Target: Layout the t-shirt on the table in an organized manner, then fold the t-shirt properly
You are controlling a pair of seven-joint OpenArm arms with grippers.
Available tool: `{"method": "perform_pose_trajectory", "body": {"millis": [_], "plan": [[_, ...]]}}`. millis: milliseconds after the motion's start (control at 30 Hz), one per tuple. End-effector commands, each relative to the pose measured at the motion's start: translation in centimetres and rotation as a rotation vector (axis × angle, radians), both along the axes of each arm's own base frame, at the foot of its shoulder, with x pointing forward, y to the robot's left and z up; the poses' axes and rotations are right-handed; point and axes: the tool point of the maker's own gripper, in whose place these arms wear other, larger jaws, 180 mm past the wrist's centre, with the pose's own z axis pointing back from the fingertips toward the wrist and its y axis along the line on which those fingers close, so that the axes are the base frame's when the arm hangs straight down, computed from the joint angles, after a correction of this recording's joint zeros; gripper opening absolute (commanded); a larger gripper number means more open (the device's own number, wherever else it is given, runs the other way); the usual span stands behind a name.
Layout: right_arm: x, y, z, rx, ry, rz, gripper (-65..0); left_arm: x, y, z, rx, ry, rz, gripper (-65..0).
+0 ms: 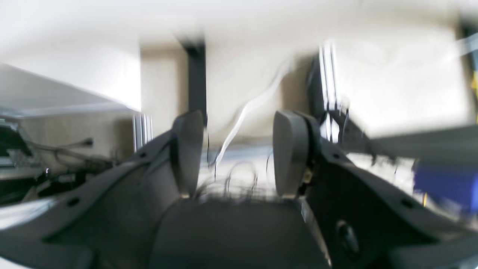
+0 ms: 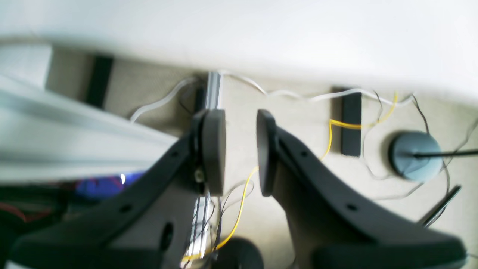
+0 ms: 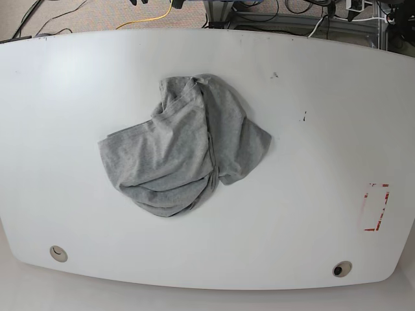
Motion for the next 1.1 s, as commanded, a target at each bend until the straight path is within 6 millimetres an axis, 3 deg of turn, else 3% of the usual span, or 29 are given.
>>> {"method": "perform_pose_trajectory", "body": {"millis": [0, 167, 267, 600, 833, 1067], "plan": [[1.2, -0.6, 2.1, -0.02, -0.068, -0.021, -52.0, 1.5, 0.4, 2.3, 0.013, -0.074, -0.007, -37.5], [4.5, -0.8, 4.0, -0.033, -0.178, -0.038, -52.0, 3.8, 0.9, 4.9, 0.047, -0.163, -0.011, -37.5], [6.3, -0.9, 4.6, -0.036, -0.232, -0.038, -52.0, 6.1, 0.6, 6.5, 0.052, -0.243, -0.022, -37.5], [12.3, -1.7, 6.3, -0.06, -0.413, -0.05, -50.7, 11.8, -0.3, 8.9, 0.04, -0.42, -0.037, -37.1], [16.9, -2.9, 6.9, -0.083, -0.465, -0.077, -36.5, 15.0, -1.5, 10.2, 0.015, -0.515, -0.059, -37.1], [23.0, -4.8, 7.7, -0.115, -0.468, -0.115, -35.5, 17.9, -3.7, 10.8, -0.039, -0.574, -0.094, -36.9]]}}
